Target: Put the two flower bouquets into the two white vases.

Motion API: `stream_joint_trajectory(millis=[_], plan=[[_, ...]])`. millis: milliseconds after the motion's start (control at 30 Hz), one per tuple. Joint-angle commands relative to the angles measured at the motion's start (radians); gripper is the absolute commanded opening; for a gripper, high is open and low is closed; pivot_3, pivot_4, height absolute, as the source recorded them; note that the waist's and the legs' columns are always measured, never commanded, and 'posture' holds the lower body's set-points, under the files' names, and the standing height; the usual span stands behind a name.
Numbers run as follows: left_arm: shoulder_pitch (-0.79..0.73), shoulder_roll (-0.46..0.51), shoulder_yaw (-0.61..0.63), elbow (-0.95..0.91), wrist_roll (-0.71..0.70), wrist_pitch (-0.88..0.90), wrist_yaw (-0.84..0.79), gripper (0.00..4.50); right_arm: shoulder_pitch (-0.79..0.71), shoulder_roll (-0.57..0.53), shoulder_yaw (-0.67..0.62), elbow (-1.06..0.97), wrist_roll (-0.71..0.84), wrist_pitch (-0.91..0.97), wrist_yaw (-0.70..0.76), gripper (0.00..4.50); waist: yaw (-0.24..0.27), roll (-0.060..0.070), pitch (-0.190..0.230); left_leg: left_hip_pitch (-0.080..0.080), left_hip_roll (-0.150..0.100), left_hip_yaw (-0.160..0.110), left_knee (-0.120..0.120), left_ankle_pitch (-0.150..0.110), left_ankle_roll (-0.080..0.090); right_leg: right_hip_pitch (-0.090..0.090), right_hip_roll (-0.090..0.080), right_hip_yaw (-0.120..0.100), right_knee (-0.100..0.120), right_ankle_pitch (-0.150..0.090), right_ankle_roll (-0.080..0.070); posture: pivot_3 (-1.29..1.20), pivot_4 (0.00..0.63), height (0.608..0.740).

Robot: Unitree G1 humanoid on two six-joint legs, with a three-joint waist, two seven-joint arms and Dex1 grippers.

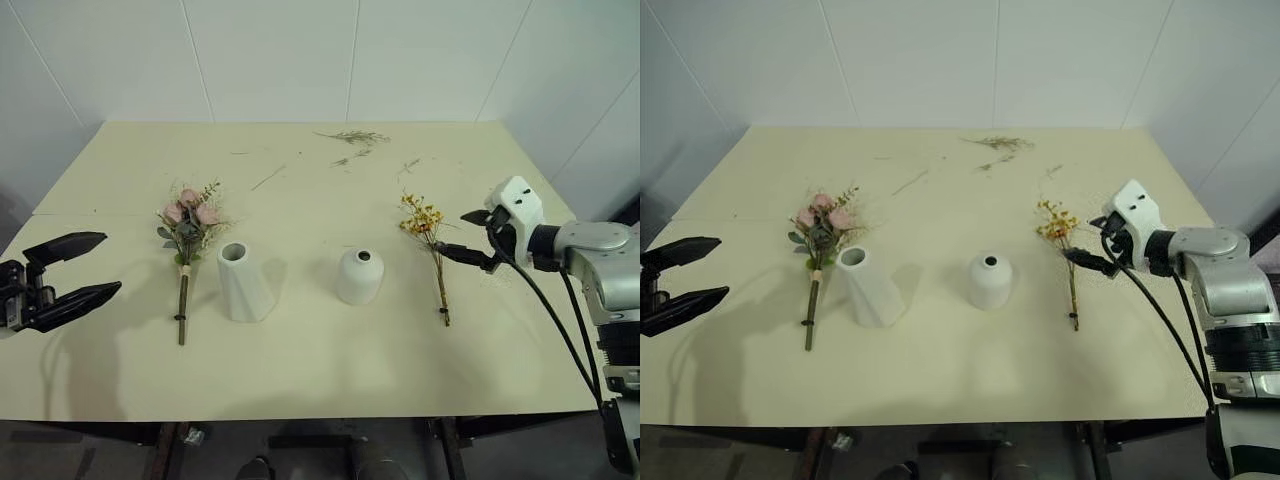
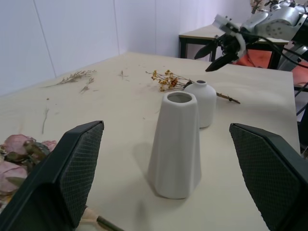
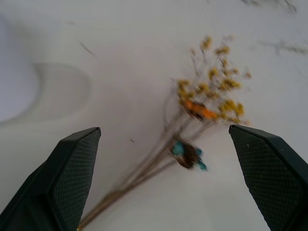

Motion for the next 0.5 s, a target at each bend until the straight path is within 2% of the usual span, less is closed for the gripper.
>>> stream_joint_trajectory(millis=[33, 267, 500], plan=[[0.076, -0.034, 0.048, -0.126, -0.052, 0.041, 0.052, 4.47, -0.042, 0.003, -0.023, -0.062, 0.014, 0.113, -0.046, 4.5, -0.002, 0.0, 0.0, 0.0, 0.0, 0.0, 0.0, 0.0, 0.0, 0.0, 0.0, 0.0, 0.0, 0.0, 0.0, 0.0, 0.15, 0.74], [0.18, -0.09, 0.072, -0.26, -0.091, 0.045, 0.106, 4.47, -0.139, 0.074, 0.044, 0.041, -0.05, 0.228, -0.151, 4.5, 0.001, 0.0, 0.0, 0.001, 0.0, 0.0, 0.002, 0.0, 0.0, 0.0, 0.0, 0.0, 0.003, 0.0, 0.0, 0.0, 0.15, 0.74], [0.234, -0.085, 0.077, -0.309, -0.096, 0.032, 0.095, 4.47, -0.276, 0.121, 0.125, 0.208, -0.118, 0.38, -0.225, 4.5, 0.0, 0.0, 0.0, 0.0, 0.0, 0.0, 0.002, 0.0, 0.0, -0.001, 0.0, 0.001, 0.002, 0.0, -0.001, 0.0, 0.15, 0.74]])
